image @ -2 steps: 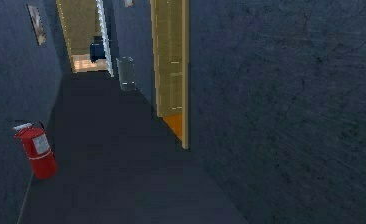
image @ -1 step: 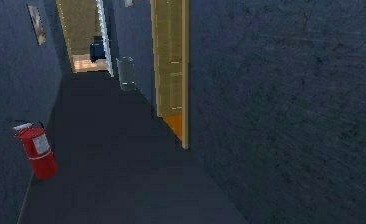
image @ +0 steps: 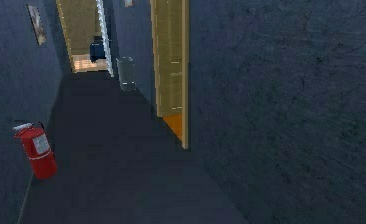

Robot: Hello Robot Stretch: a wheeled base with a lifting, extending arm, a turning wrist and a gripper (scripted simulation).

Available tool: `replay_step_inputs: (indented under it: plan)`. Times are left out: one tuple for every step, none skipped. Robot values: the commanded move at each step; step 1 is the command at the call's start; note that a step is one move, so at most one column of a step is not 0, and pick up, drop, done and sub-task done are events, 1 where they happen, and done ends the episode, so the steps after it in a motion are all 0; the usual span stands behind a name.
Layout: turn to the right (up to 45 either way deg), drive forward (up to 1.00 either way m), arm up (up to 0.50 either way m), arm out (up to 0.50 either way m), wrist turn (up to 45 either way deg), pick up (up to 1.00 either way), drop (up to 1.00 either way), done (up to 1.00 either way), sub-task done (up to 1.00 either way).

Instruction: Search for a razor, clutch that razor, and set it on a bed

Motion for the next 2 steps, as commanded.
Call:
replay_step_inputs:
  plan:
    - [0.0,0.00,0.00,0.00,-33.0,0.00,0.00,0.00,0.00]
    - [0.0,0.00,0.00,-0.48,0.0,0.00,0.00,0.00,0.00]
